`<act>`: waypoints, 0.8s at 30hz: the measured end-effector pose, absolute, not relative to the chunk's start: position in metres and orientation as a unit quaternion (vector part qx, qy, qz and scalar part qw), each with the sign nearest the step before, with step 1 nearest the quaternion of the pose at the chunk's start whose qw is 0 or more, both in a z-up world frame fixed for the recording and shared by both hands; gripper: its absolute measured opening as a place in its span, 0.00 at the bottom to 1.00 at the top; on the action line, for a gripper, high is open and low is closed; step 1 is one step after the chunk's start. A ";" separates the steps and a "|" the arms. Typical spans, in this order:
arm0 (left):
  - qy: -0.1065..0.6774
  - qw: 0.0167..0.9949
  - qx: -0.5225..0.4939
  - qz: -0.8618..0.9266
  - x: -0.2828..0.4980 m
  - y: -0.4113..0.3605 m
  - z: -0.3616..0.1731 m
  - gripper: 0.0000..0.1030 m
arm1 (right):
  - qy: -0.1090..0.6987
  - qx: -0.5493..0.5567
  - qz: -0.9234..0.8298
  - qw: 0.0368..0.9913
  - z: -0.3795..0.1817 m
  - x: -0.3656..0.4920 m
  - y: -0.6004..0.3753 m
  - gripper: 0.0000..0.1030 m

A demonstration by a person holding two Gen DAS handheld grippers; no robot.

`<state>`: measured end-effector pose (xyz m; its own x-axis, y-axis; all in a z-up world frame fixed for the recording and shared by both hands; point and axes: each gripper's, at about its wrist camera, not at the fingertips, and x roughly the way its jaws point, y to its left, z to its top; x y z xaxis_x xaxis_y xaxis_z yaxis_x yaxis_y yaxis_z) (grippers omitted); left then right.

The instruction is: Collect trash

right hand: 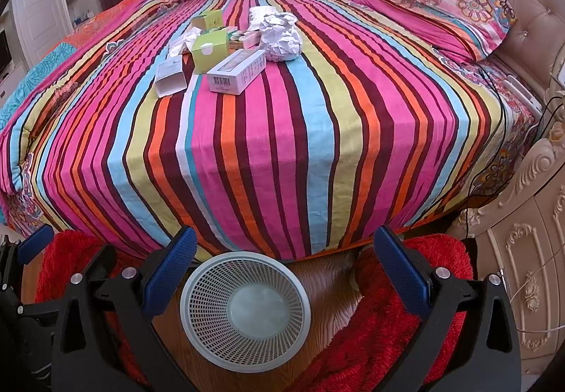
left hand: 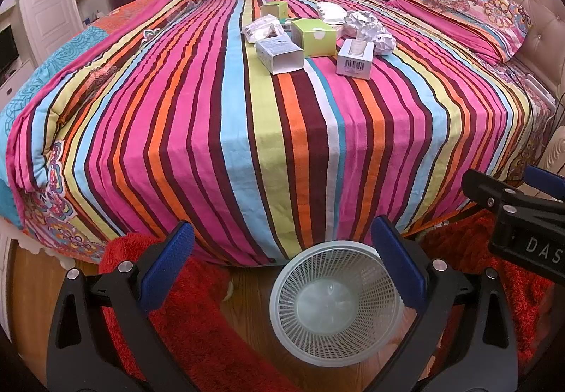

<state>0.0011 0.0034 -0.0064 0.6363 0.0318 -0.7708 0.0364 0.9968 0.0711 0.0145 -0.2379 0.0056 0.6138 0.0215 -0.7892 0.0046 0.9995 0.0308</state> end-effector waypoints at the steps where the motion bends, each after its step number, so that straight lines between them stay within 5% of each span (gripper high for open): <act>1: 0.427 0.904 0.040 -0.001 0.001 0.003 -0.006 0.94 | 0.439 0.015 0.004 0.898 0.006 0.015 -0.238 0.93; 24: 0.427 0.903 0.040 -0.001 0.001 0.004 -0.006 0.94 | 0.444 0.015 0.004 0.896 0.004 0.014 -0.238 0.93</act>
<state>0.0012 0.0035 -0.0063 0.6352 0.0318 -0.7717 0.0370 0.9967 0.0716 0.0142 -0.2382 0.0043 0.6058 0.0195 -0.7954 0.0066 0.9995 0.0295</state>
